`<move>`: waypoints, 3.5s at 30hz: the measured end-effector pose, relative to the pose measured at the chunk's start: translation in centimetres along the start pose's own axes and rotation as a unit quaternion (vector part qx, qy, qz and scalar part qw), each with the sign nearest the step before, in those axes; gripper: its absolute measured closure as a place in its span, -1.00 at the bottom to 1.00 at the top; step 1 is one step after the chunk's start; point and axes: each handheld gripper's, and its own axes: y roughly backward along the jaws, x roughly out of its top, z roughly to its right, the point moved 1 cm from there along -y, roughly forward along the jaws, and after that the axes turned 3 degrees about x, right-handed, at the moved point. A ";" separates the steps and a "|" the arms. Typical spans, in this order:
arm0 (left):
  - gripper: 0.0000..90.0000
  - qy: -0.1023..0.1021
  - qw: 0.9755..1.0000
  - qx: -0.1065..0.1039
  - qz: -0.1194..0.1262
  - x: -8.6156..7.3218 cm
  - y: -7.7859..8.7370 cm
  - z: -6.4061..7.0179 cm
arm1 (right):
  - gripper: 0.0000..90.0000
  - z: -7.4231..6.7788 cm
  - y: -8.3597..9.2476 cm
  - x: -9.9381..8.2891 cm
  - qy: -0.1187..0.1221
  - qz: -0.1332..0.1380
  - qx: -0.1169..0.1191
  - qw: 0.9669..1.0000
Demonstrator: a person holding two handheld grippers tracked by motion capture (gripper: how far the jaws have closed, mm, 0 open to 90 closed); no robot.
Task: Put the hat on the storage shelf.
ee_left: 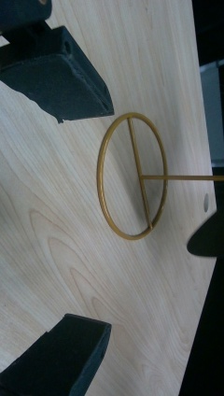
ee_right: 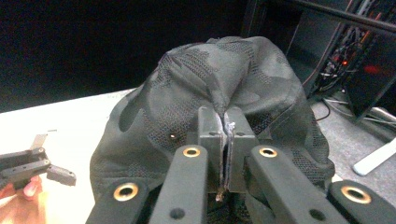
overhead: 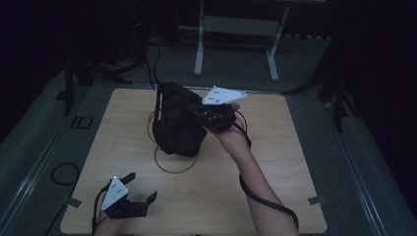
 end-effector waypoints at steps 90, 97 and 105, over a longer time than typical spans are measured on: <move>-0.98 0.005 1.000 -0.013 -0.010 -0.3 -0.6 0.4 | -0.68 -0.2 6.9 -17.7 -0.047 -0.039 0.009 0.998; -0.98 0.005 1.000 -0.013 -0.010 -0.3 -0.5 0.4 | -0.68 -0.5 7.2 -20.3 -0.064 -0.054 0.006 0.997; -0.98 0.003 1.000 -0.013 -0.012 -0.3 -0.6 0.4 | -0.68 -0.7 8.1 -22.9 -0.076 -0.061 -0.001 0.995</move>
